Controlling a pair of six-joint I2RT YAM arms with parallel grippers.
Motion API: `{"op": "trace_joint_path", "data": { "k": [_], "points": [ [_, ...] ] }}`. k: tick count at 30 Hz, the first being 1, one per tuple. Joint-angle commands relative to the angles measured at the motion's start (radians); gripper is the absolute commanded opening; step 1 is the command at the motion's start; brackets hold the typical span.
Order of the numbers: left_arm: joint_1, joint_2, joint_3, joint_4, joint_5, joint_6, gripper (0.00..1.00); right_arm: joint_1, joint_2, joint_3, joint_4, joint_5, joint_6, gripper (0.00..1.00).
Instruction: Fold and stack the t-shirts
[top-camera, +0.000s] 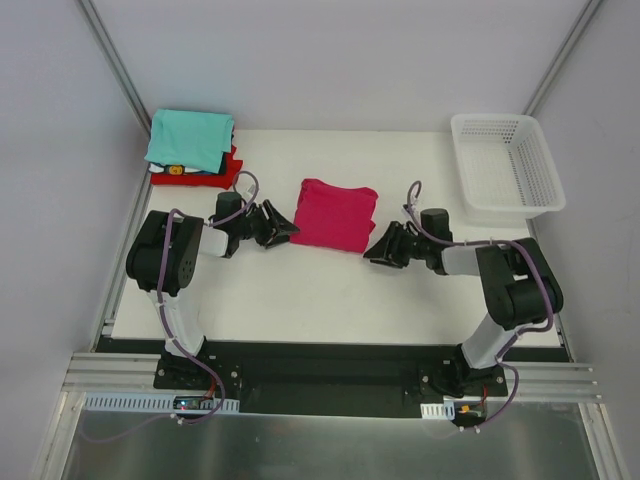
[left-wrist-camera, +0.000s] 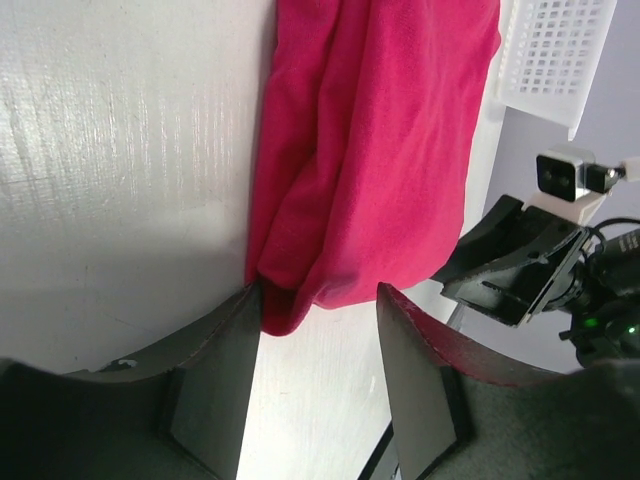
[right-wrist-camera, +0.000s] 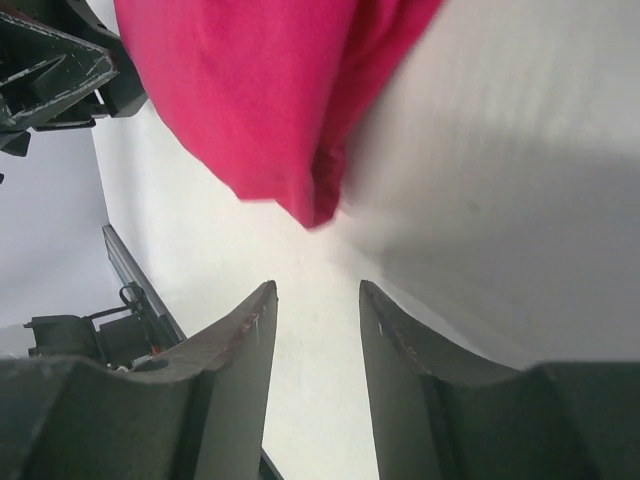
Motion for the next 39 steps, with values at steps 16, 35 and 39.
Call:
{"op": "trace_joint_path", "data": {
  "k": [16, 35, 39],
  "points": [
    [0.006, 0.009, -0.019, 0.085, 0.029, -0.021, 0.10, -0.090, -0.299, -0.437, 0.542, 0.168, 0.295, 0.44],
    [0.006, -0.019, -0.018, 0.055, 0.032, -0.003, 0.09, -0.012, 0.131, -0.361, 1.163, 0.063, 0.583, 0.40],
    [0.006, -0.019, -0.015, 0.053, 0.032, -0.005, 0.09, -0.016, 0.170, -0.313, 1.161, 0.045, 0.584, 0.38]
  ]
}}
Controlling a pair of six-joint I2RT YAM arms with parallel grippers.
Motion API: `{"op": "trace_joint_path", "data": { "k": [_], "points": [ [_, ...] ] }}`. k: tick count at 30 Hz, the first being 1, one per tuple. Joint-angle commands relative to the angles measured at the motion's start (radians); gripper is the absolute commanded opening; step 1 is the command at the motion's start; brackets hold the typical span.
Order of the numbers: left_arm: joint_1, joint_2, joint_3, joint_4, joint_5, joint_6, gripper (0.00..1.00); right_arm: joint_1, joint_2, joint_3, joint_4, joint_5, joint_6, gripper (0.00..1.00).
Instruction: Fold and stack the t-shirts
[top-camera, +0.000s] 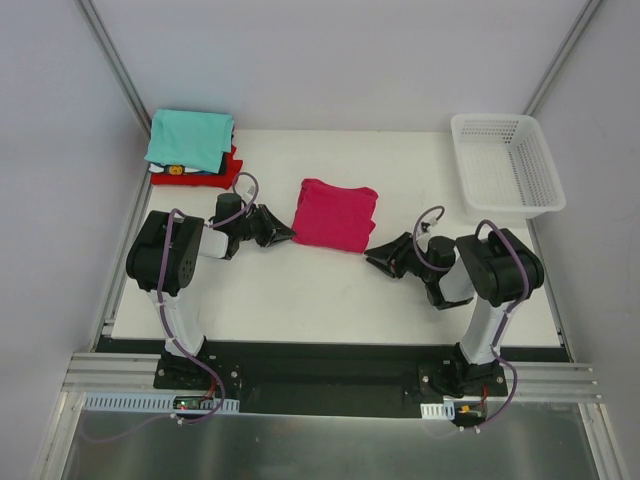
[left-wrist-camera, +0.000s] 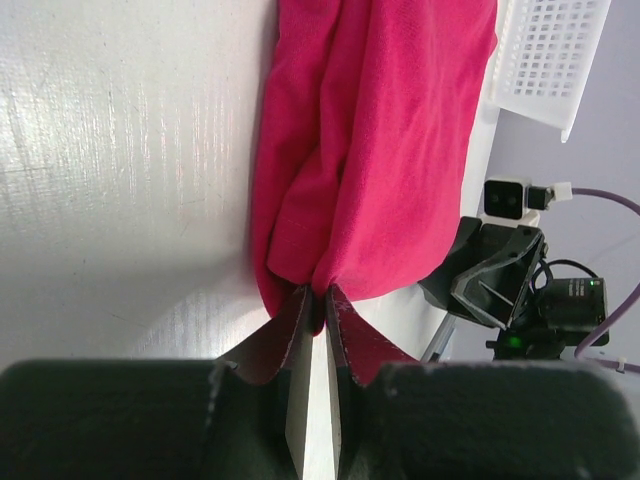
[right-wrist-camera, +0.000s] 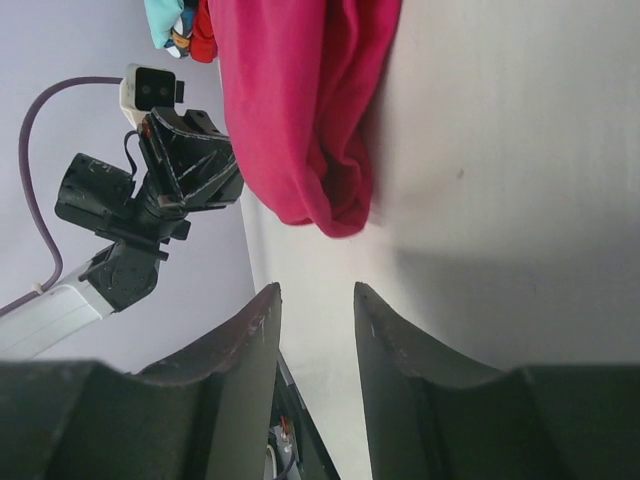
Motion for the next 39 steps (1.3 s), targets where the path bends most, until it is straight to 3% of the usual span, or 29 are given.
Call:
{"op": "trace_joint_path", "data": {
  "k": [1, 25, 39],
  "points": [
    [0.006, -0.021, 0.002, 0.023, 0.032, 0.024, 0.09, -0.004, 0.035, 0.057, 0.244, -0.032, -0.013, 0.38],
    [0.008, -0.024, 0.026, -0.018, 0.030, 0.042, 0.08, -0.010, 0.150, 0.202, 0.242, -0.050, -0.001, 0.36],
    [0.008, -0.021, 0.028, -0.028, 0.033, 0.045, 0.08, 0.030, 0.137, 0.176, 0.244, -0.043, 0.013, 0.35]
  ]
}}
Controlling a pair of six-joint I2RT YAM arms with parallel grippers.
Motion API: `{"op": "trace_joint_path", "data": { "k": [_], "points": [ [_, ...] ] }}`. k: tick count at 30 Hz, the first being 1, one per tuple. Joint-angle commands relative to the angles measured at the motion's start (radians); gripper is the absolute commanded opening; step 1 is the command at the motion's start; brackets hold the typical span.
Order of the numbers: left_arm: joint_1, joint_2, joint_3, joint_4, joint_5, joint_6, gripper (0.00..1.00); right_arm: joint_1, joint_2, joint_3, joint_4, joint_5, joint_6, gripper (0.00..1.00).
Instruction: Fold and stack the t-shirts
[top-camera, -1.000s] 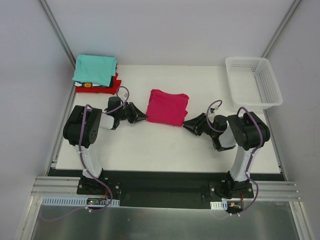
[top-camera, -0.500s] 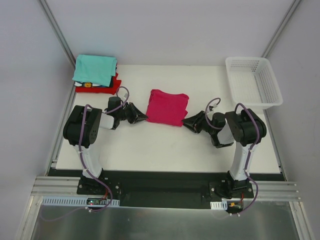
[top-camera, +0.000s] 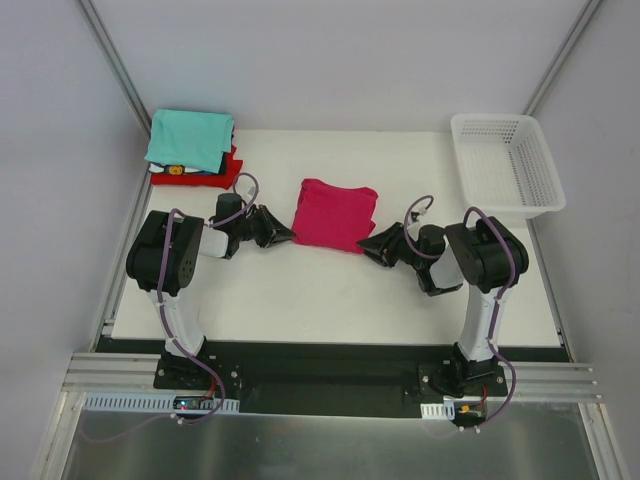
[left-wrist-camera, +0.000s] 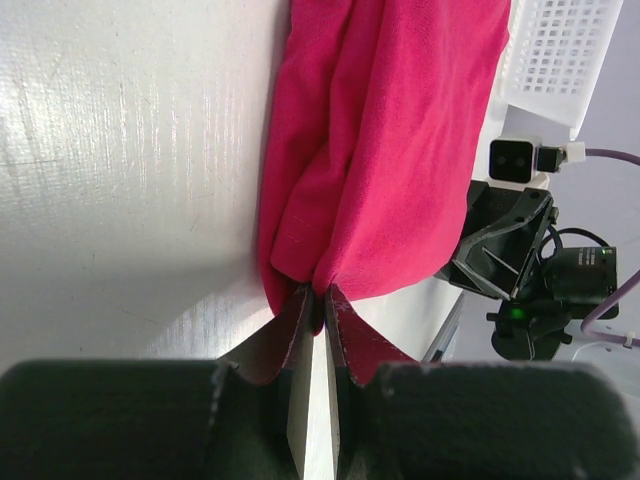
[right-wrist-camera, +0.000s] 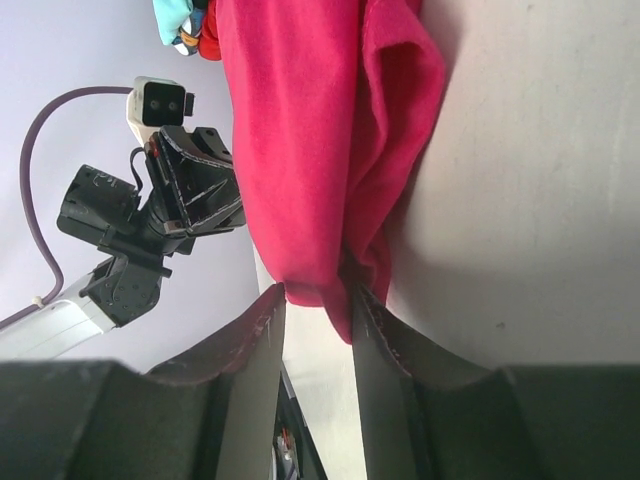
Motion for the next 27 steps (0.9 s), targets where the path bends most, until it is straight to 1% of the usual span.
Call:
{"op": "trace_joint_path", "data": {
  "k": [1, 5, 12, 18, 20, 23, 27],
  "points": [
    [0.008, -0.020, 0.020, 0.007, 0.033, 0.030, 0.08, 0.005, -0.013, -0.013, 0.242, -0.009, 0.001, 0.35],
    [0.008, -0.022, 0.018, 0.006, 0.032, 0.030, 0.08, 0.011, -0.020, -0.027, 0.242, -0.013, 0.001, 0.35],
    [0.008, -0.024, 0.021, 0.004, 0.032, 0.028, 0.07, 0.011, -0.026, -0.042, 0.241, -0.024, -0.003, 0.31],
    [0.008, -0.024, 0.021, 0.004, 0.030, 0.028, 0.08, 0.012, -0.025, -0.043, 0.239, -0.038, -0.002, 0.31],
    [0.008, -0.022, 0.021, 0.006, 0.032, 0.028, 0.08, 0.011, -0.028, -0.047, 0.241, -0.038, -0.003, 0.27],
    [0.008, -0.022, 0.023, 0.003, 0.030, 0.027, 0.08, 0.011, -0.026, -0.045, 0.239, -0.038, -0.003, 0.19],
    [0.008, -0.023, 0.023, 0.001, 0.032, 0.028, 0.08, 0.011, -0.028, -0.045, 0.241, -0.041, -0.003, 0.01]
  ]
}}
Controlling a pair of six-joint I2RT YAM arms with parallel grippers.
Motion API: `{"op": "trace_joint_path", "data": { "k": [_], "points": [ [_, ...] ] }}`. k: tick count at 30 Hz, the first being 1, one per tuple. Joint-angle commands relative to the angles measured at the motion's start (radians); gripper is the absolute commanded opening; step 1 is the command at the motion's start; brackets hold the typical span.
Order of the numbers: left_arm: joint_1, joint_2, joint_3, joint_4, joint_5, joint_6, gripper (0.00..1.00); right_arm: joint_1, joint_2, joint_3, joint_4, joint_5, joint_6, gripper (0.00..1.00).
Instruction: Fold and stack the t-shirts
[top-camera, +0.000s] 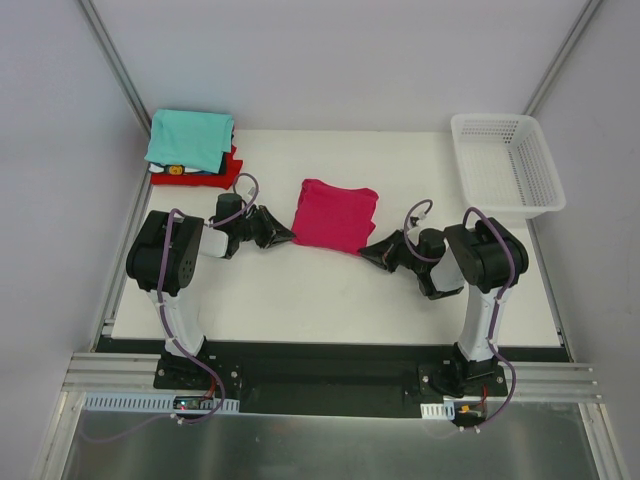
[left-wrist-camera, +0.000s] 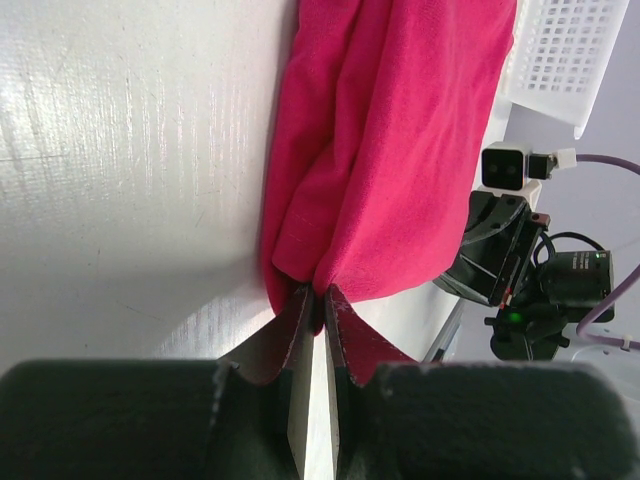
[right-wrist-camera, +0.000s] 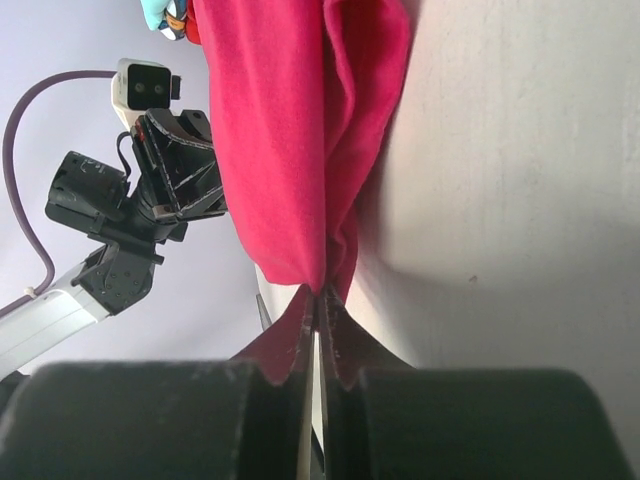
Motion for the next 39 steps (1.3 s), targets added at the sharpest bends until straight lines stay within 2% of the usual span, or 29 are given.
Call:
{"op": "trace_joint_path", "data": {
  "k": [1, 19, 34, 36, 39],
  "points": [
    [0.008, -0.025, 0.021, 0.013, 0.032, 0.021, 0.08, 0.006, -0.029, -0.010, 0.239, -0.022, -0.003, 0.01],
    [0.008, -0.025, 0.032, -0.002, 0.030, 0.034, 0.08, -0.111, -0.091, -0.016, 0.164, -0.137, -0.051, 0.01],
    [0.008, -0.028, 0.037, -0.021, 0.035, 0.045, 0.08, -0.131, -0.085, 0.010, 0.094, -0.185, -0.089, 0.01],
    [0.008, -0.028, 0.031, -0.012, 0.035, 0.038, 0.22, -0.131, -0.082, 0.012, 0.093, -0.185, -0.089, 0.01],
    [0.006, -0.027, 0.029, -0.007, 0.038, 0.035, 0.36, -0.131, -0.083, 0.016, 0.093, -0.185, -0.084, 0.01]
  ]
}}
